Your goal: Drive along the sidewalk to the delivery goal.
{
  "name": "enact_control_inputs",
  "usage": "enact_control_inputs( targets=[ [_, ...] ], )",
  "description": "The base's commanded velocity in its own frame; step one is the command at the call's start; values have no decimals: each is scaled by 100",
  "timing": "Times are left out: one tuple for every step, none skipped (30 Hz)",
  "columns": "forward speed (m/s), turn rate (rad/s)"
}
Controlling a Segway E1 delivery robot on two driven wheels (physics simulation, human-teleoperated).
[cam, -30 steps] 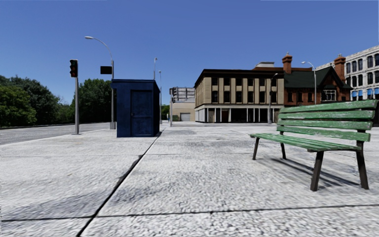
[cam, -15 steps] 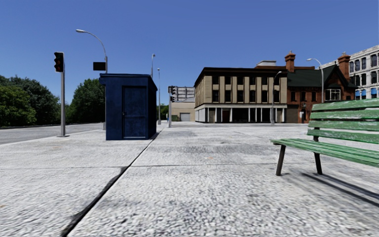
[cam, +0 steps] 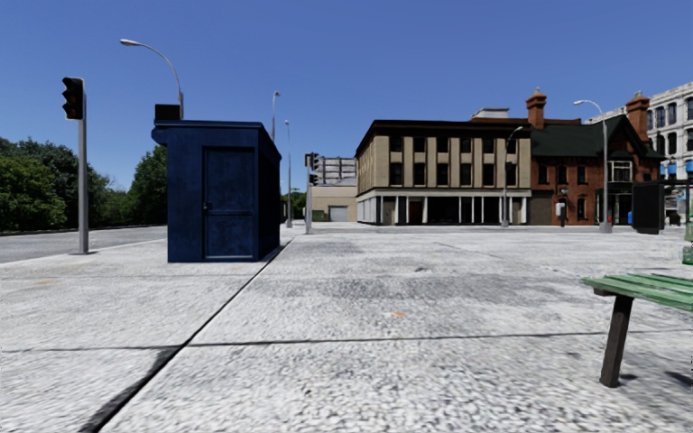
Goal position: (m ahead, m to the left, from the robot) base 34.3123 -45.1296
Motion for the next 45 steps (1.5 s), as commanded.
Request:
enact_control_inputs(
  targets=[
    [200, 0],
    [200, 0],
    [200, 0],
    [200, 0],
    [200, 0],
    [200, 0],
    [200, 0],
    [200, 0],
    [200, 0],
    [200, 0],
    [200, 0],
    [200, 0],
    [200, 0],
    [200, 0],
    [200, 0],
    [200, 0],
    [200, 0],
    [200, 0],
    [200, 0],
    [200, 0],
    [200, 0],
    [200, 0],
    [200, 0],
    [200, 0],
    [200, 0],
    [200, 0],
    [200, 0],
    [200, 0],
    [200, 0],
    [200, 0],
    [200, 0],
    [200, 0],
    [200, 0],
    [200, 0],
    [200, 0],
    [200, 0],
    [200, 0],
    [200, 0],
    [200, 0],
    [200, 0],
    [200, 0],
    [200, 0],
    [200, 0],
    [200, 0],
    [200, 0]
  ],
)
